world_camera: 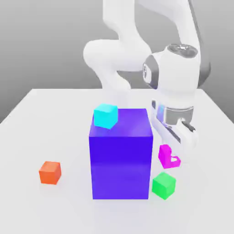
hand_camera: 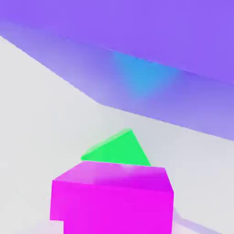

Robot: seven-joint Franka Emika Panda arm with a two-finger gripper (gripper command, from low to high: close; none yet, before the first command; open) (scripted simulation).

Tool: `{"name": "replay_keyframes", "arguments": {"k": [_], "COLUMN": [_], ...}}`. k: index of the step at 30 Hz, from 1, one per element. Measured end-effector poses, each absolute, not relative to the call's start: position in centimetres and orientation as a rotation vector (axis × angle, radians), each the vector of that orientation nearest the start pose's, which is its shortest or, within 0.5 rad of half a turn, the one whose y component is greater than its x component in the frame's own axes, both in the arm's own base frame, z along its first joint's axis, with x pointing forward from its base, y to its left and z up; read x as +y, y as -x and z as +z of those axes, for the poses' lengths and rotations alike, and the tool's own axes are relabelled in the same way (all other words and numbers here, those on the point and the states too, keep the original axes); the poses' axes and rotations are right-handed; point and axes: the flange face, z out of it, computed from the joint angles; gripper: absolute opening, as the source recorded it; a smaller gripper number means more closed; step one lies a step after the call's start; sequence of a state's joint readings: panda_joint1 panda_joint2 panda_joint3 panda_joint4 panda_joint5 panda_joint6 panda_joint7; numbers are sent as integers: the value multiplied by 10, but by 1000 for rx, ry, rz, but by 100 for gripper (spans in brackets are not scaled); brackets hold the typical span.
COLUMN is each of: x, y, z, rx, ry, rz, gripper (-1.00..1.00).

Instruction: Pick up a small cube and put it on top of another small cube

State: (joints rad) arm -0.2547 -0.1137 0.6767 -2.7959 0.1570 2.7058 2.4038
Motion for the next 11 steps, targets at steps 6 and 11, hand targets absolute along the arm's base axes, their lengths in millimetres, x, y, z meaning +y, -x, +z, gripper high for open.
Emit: {"name": "replay_keyframes", "arguments": {"k": [6, 11], "x": [140, 142], "y": [-353, -349], "z": [203, 179], "rx": [2752, 2747], "ry": [1506, 1519], "rz": [-14, -2], "gripper": [-100, 100]}}
